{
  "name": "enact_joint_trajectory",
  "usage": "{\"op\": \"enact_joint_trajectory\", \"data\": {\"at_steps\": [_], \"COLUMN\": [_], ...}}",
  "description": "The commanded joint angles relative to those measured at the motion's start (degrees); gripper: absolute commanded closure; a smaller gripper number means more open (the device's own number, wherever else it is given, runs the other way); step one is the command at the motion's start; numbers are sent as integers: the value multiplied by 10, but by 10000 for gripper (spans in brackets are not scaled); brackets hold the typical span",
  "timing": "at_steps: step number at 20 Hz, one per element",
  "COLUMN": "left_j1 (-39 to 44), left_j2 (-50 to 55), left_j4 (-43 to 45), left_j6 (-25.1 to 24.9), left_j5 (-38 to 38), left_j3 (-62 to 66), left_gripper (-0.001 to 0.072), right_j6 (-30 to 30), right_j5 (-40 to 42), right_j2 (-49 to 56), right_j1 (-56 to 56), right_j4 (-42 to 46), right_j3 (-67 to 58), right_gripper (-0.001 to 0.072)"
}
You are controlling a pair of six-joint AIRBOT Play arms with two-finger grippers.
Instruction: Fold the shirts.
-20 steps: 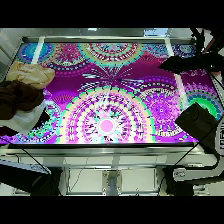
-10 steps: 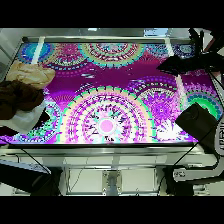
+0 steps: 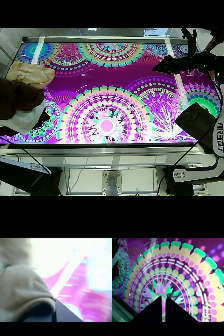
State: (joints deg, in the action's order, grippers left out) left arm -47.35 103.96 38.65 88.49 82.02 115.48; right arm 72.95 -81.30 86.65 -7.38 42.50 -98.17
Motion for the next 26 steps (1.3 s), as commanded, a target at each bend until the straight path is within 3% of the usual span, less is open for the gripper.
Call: {"op": "enact_joint_trajectory", "data": {"at_steps": [1, 6, 8, 13, 15, 21, 22, 23, 24, 25, 26], "left_j1": [27, 198, 293, 532, 612, 747, 754, 754, 749, 739, 725], "left_j2": [-32, -96, -98, -97, -89, 8, 19, 24, 23, 23, 23], "left_j4": [-243, -218, -212, 9, 78, 76, 77, 76, 76, 77, 77], "left_j6": [-75, -73, -65, 5, 32, 47, 47, 47, 47, 47, 45], "left_j5": [3, 38, 33, -82, -137, -242, -264, -301, -337, -362, -374], "left_j3": [9, 9, 8, -3, -17, -19, -19, -19, -17, -3, 13], "left_gripper": [700, 700, 699, 699, 699, 697, 623, 353, 161, 122, 122], "right_j6": [9, 10, 15, 22, 22, 21, 21, 21, 21, 21, 20], "right_j5": [4, 6, 6, 5, 3, -10, -11, -10, -11, -17, -22], "right_j2": [0, -2, -3, -3, -3, -3, -2, -2, -2, -2, -2], "right_j1": [2, 2, 2, -15, -35, -51, -50, -46, -42, -34, -21], "right_j4": [-12, -113, -127, -120, -108, 45, 81, 100, 100, 91, 87], "right_j3": [0, -2, -2, -2, -2, -1, -1, 2, 9, 21, 38], "right_gripper": [637, 641, 685, 686, 685, 685, 684, 666, 607, 466, 381]}}
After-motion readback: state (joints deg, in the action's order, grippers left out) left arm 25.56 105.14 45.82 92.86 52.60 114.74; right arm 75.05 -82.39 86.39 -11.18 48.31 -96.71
